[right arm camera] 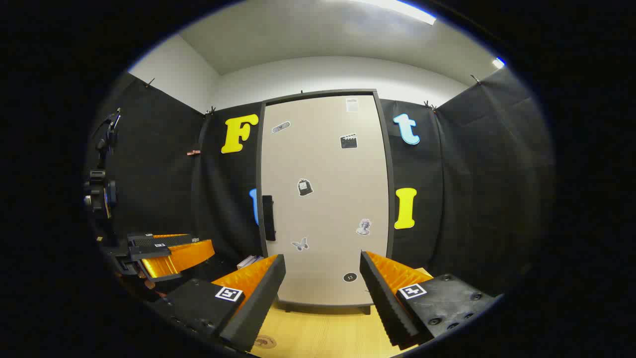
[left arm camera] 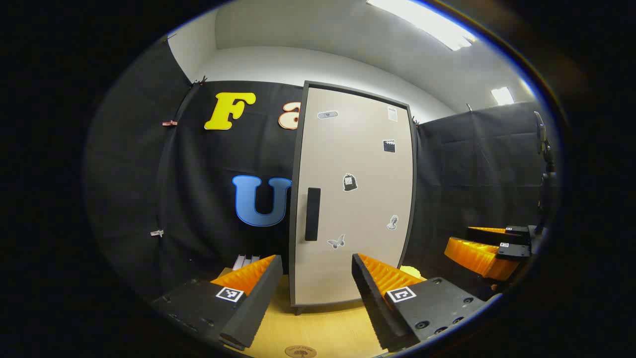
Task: Open the cabinet door with the right hand, grasp the bottle in the cabinet with the left hand and place it on the coaster, then close the cabinet door with the right hand.
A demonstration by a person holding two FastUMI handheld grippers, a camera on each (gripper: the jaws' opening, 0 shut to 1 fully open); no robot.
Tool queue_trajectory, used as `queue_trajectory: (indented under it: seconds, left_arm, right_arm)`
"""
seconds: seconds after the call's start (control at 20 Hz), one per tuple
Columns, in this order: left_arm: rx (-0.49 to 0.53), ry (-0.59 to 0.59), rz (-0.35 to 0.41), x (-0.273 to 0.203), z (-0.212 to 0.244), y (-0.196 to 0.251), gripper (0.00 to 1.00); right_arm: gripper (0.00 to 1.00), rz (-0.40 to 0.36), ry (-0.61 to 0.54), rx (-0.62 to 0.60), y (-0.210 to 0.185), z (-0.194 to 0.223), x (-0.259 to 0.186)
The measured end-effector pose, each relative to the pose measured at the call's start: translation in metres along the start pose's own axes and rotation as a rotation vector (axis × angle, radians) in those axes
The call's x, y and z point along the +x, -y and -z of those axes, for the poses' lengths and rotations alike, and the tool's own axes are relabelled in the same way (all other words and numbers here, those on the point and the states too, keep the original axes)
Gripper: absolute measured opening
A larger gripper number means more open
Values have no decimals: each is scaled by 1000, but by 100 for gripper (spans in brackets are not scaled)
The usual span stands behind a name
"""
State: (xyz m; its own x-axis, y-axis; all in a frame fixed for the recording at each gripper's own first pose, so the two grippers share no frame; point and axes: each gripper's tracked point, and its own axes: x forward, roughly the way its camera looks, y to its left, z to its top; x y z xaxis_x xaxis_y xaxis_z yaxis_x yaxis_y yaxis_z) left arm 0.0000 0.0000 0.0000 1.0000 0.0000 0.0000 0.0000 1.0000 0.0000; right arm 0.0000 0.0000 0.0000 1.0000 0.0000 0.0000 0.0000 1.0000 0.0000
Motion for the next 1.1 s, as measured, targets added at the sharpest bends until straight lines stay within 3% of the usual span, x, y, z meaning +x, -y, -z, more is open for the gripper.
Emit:
queue_trajectory:
  seconds: [1.1]
  left_arm:
    - [27, 0, 19, -4, -1, 0, 89]
  right_arm:
    - [97, 16, -8, -27, -8, 3, 2]
